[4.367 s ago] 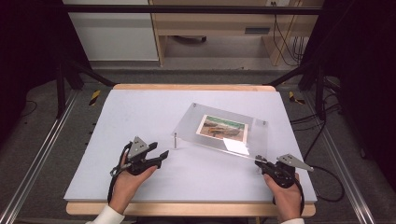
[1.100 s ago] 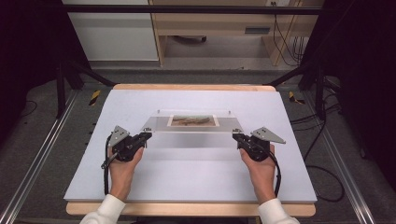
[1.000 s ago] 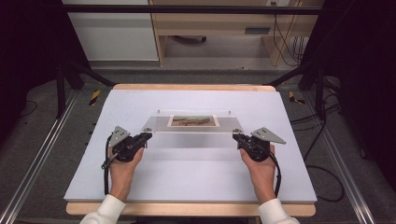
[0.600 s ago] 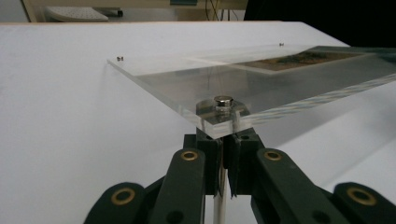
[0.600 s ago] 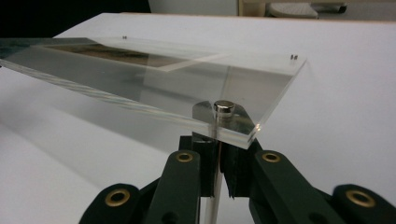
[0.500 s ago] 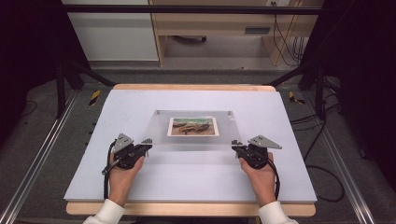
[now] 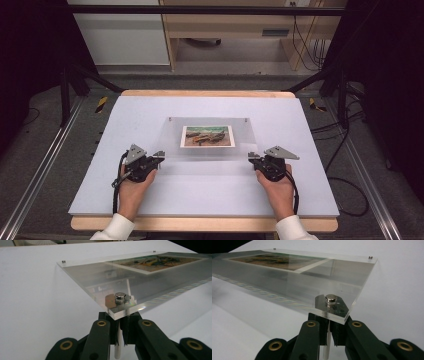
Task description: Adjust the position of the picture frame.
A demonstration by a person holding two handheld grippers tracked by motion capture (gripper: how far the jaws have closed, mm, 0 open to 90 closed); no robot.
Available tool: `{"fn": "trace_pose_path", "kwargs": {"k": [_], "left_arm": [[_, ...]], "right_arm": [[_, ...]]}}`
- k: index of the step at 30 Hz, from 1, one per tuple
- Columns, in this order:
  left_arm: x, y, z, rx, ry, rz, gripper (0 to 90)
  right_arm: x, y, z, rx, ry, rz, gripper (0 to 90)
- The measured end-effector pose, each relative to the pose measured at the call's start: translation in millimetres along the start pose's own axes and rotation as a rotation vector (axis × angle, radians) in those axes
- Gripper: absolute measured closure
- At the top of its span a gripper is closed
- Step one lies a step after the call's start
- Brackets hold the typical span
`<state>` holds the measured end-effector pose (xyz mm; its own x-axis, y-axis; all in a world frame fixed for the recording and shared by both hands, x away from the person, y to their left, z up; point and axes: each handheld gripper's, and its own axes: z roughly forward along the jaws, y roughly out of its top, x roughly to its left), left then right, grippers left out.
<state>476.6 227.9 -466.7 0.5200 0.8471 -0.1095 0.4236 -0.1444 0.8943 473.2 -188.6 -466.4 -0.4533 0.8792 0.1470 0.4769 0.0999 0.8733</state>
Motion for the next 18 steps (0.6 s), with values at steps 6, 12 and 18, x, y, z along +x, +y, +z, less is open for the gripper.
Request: {"fn": "trace_pose_path", "kwargs": {"k": [6, 12, 18], "left_arm": [[1.6, -2.8, 3.4, 0.008, 0.001, -0.003, 83.6], [-0.9, -5.6, 5.9, 0.014, 0.002, 0.0, 83.5], [0.2, -4.1, 6.5, 0.005, 0.002, 0.0, 83.6]], "right_arm": [[1.3, -2.0, 2.5, 0.018, -0.01, -0.01, 84.5], [-1.4, -2.9, 4.8, 0.03, -0.026, -0.01, 84.4], [-3.6, -3.1, 4.9, 0.02, -0.008, 0.013, 84.5]]}}
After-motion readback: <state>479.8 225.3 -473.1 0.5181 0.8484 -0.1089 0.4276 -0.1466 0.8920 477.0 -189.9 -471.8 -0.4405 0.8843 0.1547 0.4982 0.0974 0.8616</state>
